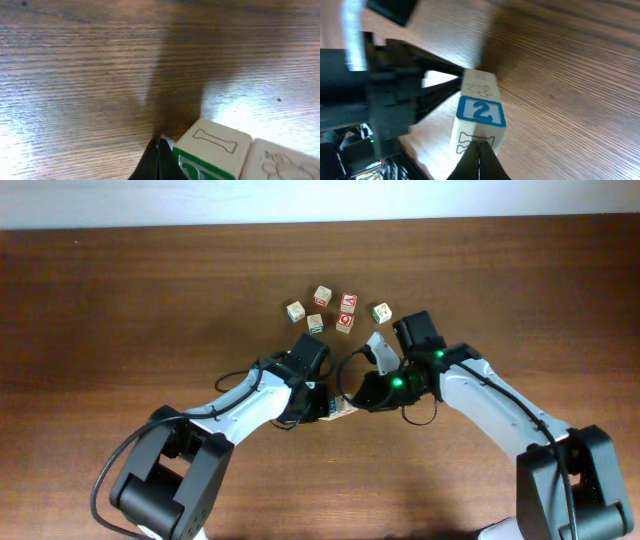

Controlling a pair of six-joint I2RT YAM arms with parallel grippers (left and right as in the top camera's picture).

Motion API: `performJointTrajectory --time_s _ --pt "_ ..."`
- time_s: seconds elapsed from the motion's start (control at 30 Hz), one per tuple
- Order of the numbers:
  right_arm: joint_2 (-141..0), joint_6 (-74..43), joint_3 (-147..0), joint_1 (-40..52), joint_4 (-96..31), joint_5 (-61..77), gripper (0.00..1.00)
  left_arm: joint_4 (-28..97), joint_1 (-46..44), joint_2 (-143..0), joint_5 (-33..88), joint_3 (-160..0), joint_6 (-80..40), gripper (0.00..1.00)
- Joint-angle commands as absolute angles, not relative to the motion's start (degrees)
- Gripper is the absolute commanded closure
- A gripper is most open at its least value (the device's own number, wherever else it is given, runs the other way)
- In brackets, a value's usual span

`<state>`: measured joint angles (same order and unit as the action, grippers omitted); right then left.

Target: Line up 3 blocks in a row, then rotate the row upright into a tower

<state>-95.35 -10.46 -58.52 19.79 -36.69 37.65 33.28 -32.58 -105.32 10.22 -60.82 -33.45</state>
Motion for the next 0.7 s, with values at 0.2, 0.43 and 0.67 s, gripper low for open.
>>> performJointTrajectory --time_s 0.2,0.43,0.67 --pt "-96.8 -13.7 -58.6 23.4 -34.5 36.6 0.96 33.5 -31.8 -104.2 20.2 -62.7 -32.2 1.00" --pt "-96.8 -14.3 -59.7 21.7 -35.1 36.3 0.96 36.7 -22.7 -99.4 16.7 -63.2 -26.0 1.00" --pt "-96.8 -14.4 -60.7 20.5 -36.2 36.4 0.78 36.7 -22.7 -99.4 16.7 -63.2 -26.0 1.00"
